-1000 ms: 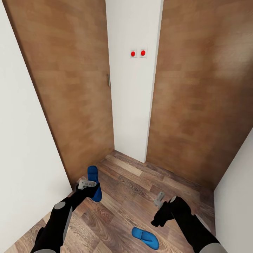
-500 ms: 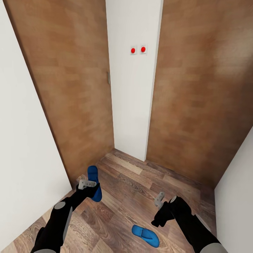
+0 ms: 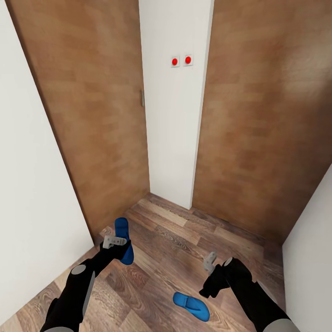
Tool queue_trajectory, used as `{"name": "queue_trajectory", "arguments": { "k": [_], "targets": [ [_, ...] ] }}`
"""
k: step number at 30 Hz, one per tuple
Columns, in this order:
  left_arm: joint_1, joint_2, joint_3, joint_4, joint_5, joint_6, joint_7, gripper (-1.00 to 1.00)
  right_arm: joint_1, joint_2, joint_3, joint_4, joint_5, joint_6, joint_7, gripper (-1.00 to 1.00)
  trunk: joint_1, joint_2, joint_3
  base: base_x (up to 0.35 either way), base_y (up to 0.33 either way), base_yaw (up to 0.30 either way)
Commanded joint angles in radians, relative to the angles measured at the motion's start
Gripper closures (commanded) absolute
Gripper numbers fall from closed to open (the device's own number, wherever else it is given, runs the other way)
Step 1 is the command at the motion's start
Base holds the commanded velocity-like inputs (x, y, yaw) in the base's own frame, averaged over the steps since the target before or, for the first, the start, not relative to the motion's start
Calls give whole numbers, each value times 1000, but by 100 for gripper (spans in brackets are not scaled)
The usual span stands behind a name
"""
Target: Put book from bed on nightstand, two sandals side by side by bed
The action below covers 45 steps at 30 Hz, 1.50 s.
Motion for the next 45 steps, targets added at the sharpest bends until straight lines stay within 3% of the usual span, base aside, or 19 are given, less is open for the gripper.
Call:
{"name": "queue_trajectory", "arguments": {
  "k": [1,45],
  "targets": [
    [-1,-2,5,-2,-3,7,-8,100,-1,-1,2,-2,10,1,8,-100,4,-8,-4,0,0,0],
    [-1,-2,5,-2,-3,7,-8,100,-1,-1,1,1,9,1,7,-100,172,-316,-142,0,0,0]
  ]
}}
